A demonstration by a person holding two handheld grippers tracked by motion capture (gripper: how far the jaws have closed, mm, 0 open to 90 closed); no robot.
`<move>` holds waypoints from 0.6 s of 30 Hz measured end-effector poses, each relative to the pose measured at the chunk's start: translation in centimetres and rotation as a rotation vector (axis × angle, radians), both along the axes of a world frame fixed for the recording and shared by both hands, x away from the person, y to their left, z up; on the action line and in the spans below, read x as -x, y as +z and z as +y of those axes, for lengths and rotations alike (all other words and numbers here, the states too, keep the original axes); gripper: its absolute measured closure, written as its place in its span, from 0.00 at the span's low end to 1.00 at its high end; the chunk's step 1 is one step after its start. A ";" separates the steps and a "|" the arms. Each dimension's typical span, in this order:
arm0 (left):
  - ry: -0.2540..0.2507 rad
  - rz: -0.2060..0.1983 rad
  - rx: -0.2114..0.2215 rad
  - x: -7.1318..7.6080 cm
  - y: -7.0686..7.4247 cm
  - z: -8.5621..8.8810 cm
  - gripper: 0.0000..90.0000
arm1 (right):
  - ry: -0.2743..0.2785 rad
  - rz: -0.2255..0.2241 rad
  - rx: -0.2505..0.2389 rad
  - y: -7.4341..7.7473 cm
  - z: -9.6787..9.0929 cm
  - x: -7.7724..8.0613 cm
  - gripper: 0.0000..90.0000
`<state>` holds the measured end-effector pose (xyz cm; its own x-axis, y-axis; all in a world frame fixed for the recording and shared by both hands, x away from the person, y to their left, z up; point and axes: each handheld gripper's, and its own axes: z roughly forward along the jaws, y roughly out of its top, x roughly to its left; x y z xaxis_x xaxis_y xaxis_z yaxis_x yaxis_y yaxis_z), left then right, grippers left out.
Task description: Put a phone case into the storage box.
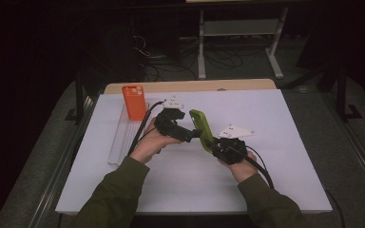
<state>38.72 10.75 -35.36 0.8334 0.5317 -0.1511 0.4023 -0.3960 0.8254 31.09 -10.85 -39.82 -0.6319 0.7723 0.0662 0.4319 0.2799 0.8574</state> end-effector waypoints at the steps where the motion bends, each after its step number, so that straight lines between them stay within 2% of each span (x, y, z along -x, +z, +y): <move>1: 0.002 0.005 0.014 0.0 0.0 0.0 0.00 | 0.004 -0.007 -0.003 0.0 0.0 0.0 0.85; 8: 0.001 0.025 0.062 0.0 -0.3 -0.5 0.00 | 0.006 0.000 -0.021 0.3 0.1 0.1 0.85; 9: 0.005 0.026 0.069 -0.1 -0.4 -0.6 0.00 | 0.010 -0.014 -0.019 0.3 0.1 0.1 0.85; 10: 0.003 0.026 0.074 -0.1 -0.5 -0.7 0.00 | 0.008 -0.004 -0.026 0.3 0.1 0.2 0.85; 13: 0.008 0.045 0.112 -0.2 -0.7 -1.0 0.00 | 0.013 -0.011 -0.031 0.3 0.1 0.2 0.85; 18: 0.009 0.047 0.139 -0.3 -0.9 -1.3 0.00 | 0.018 -0.006 -0.037 0.3 0.3 0.3 0.85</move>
